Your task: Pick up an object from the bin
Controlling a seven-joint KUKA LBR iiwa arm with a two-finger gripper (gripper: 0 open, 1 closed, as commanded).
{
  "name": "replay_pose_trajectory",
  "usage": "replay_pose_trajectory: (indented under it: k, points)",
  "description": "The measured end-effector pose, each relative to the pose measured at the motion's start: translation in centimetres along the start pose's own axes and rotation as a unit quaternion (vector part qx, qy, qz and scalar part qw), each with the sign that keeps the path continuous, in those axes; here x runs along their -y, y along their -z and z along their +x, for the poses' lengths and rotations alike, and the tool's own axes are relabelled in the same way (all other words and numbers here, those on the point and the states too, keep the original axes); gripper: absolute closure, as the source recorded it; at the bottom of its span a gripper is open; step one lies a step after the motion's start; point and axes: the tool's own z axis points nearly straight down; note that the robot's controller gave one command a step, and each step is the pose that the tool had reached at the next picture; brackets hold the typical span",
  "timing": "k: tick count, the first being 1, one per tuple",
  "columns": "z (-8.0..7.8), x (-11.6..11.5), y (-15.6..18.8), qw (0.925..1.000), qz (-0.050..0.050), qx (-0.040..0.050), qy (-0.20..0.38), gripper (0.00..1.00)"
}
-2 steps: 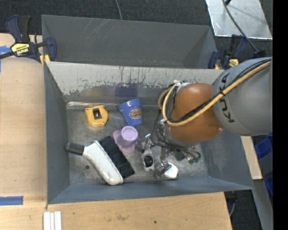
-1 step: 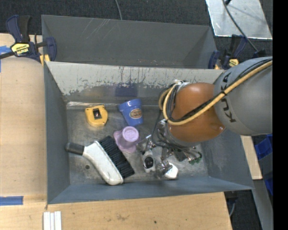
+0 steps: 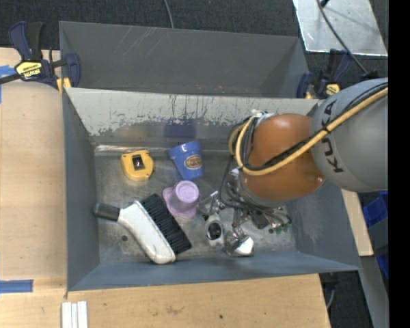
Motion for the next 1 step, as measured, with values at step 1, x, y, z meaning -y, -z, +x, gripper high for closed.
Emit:
replay_pose_trajectory:
  k: [1]
  points:
    - [-0.08, 0.04, 1.45, 1.0000, 0.001, 0.0015, 0.000, 1.00]
